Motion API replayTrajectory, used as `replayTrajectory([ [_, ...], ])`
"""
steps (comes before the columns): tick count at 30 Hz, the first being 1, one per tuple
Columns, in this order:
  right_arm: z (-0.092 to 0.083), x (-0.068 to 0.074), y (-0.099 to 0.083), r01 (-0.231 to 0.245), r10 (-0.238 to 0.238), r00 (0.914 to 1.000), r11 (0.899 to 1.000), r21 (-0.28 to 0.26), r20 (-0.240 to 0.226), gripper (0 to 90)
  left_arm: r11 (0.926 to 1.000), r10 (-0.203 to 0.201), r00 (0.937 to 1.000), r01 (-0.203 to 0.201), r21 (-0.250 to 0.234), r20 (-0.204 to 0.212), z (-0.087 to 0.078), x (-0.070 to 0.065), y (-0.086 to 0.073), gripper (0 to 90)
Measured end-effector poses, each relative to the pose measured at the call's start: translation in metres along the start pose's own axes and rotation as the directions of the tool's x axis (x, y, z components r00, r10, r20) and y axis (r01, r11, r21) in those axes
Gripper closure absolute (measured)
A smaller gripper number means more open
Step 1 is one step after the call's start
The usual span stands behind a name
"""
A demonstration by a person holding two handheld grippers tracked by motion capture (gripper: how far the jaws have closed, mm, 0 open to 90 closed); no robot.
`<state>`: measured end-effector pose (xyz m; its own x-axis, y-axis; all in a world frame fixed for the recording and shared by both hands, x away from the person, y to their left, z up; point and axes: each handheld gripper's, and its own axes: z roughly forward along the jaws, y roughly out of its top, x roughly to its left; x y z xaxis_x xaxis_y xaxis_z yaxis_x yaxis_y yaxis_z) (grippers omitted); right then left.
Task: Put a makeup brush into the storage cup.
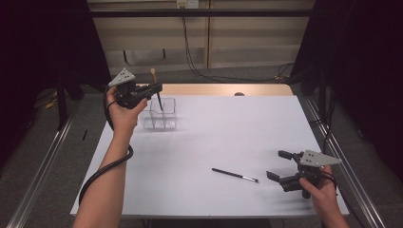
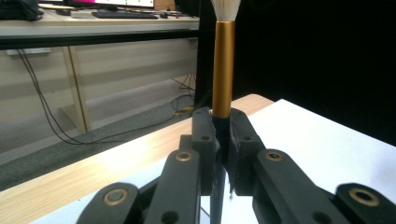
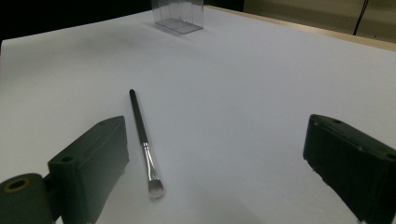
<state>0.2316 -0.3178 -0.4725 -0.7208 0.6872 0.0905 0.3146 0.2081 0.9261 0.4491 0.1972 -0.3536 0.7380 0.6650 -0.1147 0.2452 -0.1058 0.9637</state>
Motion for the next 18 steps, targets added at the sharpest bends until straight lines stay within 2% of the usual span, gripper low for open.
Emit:
replayTrajectory([
  [8, 0.0, 0.0, 0.0, 0.001, -0.001, 1.0, 1.0, 0.002, -0.005, 6.1, 0.9999, 0.009, 0.9994, -0.008, 0.012, -0.032, 0.001, 0.008, 0.002, 83.3],
  [13, 0.0, 0.0, 0.0, -0.002, 0.002, 1.0, 1.0, -0.001, -0.001, 6.1, 0.9999, 0.001, 0.9986, 0.0, 0.015, -0.053, -0.002, 0.014, 0.001, 83.3],
  [18, 0.0, -0.001, -0.001, 0.0, 0.0, 1.0, 1.0, -0.001, -0.005, 6.1, 0.9998, 0.011, 0.9969, -0.009, 0.019, -0.079, -0.007, 0.02, 0.002, 83.3],
])
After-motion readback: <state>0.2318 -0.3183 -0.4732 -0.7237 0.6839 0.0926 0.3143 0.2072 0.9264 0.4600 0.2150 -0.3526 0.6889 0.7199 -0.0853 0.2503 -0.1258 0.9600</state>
